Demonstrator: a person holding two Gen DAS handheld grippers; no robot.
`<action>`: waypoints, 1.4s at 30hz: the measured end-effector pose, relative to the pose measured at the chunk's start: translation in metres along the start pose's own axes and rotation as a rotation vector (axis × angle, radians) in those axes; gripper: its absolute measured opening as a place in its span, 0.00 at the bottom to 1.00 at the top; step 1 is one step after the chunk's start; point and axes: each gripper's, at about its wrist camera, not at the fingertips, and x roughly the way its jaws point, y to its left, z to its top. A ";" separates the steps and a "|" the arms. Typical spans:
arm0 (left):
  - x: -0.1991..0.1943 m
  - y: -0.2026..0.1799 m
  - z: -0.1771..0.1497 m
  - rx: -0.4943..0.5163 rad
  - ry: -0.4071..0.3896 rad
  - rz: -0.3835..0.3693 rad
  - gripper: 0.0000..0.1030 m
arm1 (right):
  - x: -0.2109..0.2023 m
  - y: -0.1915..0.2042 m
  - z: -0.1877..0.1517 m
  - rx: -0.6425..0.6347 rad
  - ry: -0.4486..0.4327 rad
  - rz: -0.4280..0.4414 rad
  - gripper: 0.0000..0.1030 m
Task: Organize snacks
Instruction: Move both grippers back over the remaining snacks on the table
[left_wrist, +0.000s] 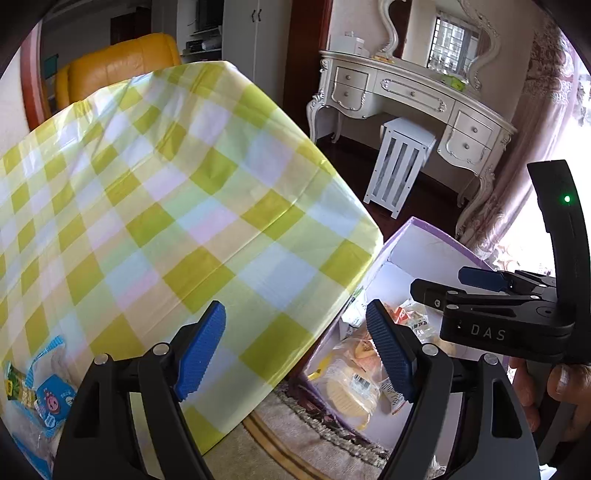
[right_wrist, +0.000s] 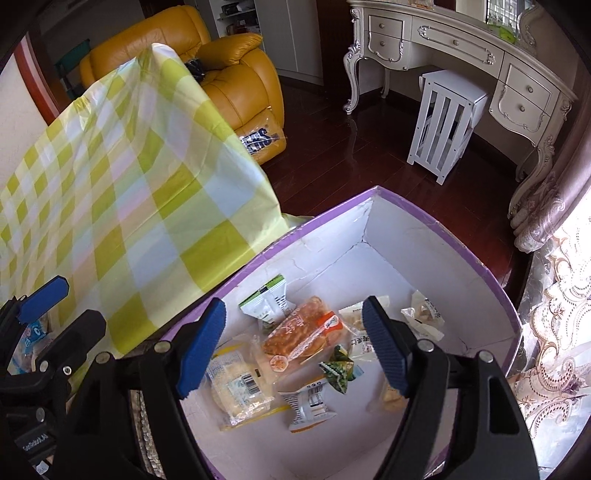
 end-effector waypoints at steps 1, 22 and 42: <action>-0.004 0.008 -0.002 -0.021 -0.002 0.005 0.74 | -0.001 0.006 -0.001 -0.011 0.003 0.008 0.74; -0.105 0.135 -0.081 -0.353 -0.097 0.190 0.74 | -0.021 0.146 -0.024 -0.241 0.020 0.174 0.74; -0.170 0.225 -0.174 -0.570 -0.032 0.259 0.74 | -0.016 0.262 -0.049 -0.429 0.044 0.262 0.75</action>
